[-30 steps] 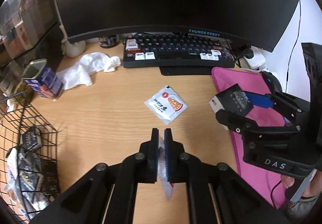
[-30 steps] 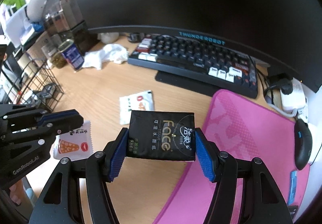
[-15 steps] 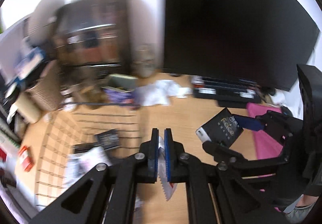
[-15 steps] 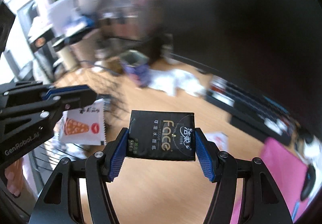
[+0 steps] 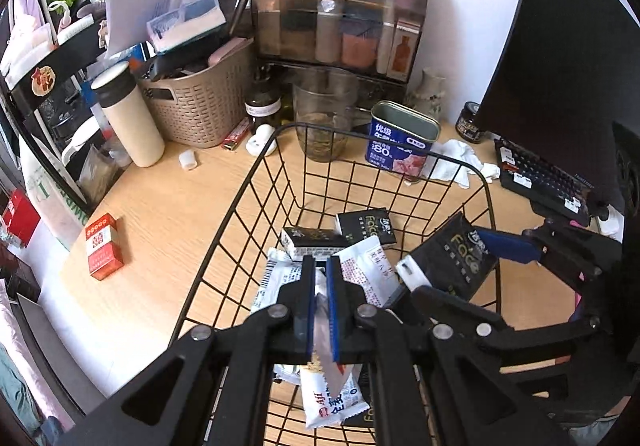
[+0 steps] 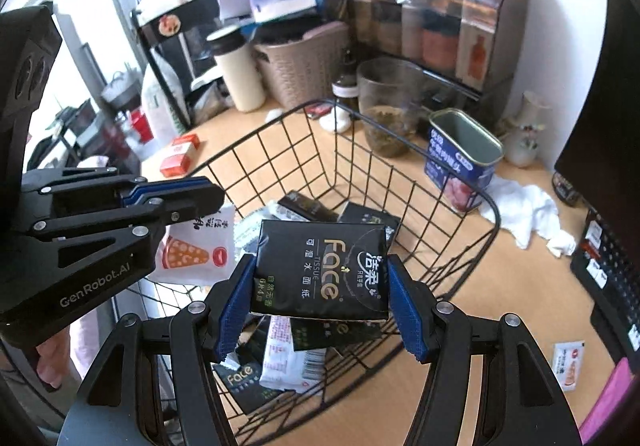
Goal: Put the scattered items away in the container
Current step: 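Carry the Face pack and snack packet over the basket and open both tools, then move both tools back to the last pizza snack packet on the desk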
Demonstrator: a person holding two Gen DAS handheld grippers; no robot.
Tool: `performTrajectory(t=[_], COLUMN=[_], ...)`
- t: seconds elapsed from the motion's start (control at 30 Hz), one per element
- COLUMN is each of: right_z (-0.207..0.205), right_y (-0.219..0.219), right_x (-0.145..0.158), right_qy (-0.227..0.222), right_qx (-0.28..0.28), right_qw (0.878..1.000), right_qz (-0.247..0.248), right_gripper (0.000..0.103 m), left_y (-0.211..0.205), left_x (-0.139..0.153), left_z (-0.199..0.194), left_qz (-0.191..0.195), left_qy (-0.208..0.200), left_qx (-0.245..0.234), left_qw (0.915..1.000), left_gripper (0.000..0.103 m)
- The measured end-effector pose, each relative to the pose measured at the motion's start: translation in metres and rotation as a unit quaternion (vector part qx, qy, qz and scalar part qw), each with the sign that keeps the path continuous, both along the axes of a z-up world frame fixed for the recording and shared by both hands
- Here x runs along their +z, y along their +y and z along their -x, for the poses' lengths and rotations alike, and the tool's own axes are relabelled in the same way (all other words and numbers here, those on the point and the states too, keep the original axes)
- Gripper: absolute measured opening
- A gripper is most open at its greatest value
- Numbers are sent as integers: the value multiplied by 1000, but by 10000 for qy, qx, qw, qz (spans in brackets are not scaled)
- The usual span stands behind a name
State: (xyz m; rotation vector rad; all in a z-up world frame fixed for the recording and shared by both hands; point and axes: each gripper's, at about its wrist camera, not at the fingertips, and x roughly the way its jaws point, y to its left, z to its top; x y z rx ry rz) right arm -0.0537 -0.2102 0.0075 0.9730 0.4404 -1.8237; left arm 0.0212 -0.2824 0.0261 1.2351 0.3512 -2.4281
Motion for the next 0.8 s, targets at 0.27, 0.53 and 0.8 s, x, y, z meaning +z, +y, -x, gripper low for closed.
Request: performTrajectory(t=[0.27,0.53,0.8], right_z=[-1,5,20], right_y=[-2,13,61], right_x=[5,9,28], right_qy=[381,371,446], right_qx=[-105,-210,-546], right_qw=[9991,9991,9974], right_qz=[-120,-34,128], right_gripper=[64,64,64], left_y=[9,15,62], left_x=[-4,4,31], left_z=[4,5,33], left_qz=[279,339,444], left_qy=[-125,-62,154], left_qx=[-26,24,-393], left_qw=[9995,9994,9981], left_gripper=[16,47,58])
